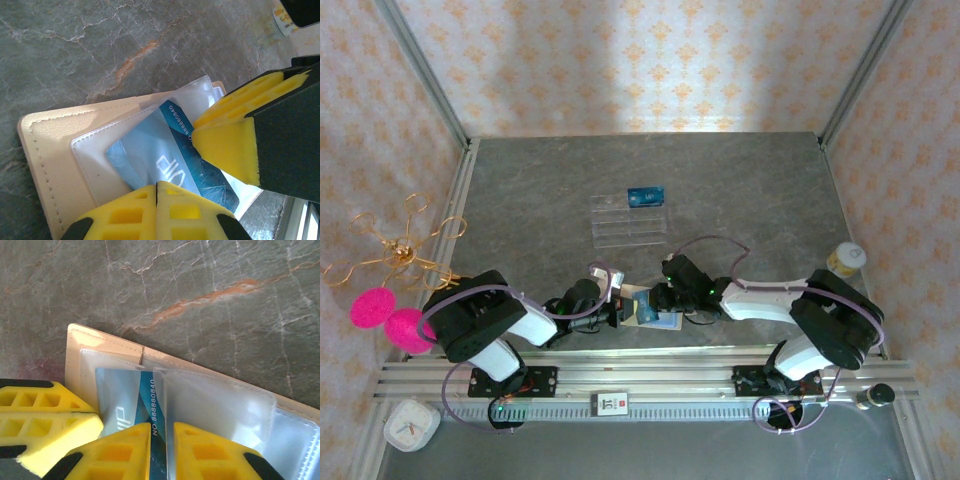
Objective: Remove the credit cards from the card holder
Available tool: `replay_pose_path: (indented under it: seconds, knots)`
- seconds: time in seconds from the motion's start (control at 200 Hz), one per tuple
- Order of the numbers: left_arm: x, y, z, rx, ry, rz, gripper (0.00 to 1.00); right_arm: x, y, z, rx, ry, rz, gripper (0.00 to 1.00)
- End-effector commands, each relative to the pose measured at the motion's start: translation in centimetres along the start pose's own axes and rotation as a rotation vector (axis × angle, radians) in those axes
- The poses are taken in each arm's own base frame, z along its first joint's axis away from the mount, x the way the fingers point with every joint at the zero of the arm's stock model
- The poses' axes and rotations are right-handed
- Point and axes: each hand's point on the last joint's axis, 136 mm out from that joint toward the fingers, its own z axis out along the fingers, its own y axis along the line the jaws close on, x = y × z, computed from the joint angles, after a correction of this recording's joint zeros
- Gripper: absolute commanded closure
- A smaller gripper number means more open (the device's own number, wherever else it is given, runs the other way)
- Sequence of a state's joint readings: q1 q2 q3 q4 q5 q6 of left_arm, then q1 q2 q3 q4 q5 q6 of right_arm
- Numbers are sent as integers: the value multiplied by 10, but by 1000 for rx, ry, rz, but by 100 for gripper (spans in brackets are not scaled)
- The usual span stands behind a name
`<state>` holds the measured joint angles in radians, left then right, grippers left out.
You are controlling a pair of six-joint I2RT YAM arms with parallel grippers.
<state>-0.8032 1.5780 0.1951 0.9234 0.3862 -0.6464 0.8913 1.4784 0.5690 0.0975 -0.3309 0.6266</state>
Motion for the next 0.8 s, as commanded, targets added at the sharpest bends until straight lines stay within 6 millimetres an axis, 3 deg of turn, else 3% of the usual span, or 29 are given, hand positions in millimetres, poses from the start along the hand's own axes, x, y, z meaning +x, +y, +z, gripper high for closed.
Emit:
replay_pose_path:
  seconds: [0.0, 0.125, 0.21, 0.46, 0.681, 0.796]
  knots:
    - [62, 30, -5, -96, 233, -37, 100, 5, 6, 4, -28, 27, -17, 82]
    - [62, 29, -4, -90, 235, -37, 100, 5, 11, 4, -59, 28, -19, 88]
    - [62, 30, -5, -95, 235, -40, 100, 3, 6, 3, -27, 14, -15, 100]
    - [62, 31, -7, -103, 231, -42, 100, -7, -25, -21, 25, -62, 129, 100]
    - [60, 28, -6, -95, 229, -41, 100, -6, -21, -41, -56, -63, 188, 100]
    - [46, 19, -8, -80, 190, -22, 100, -14, -15, -50, -75, -104, 142, 100]
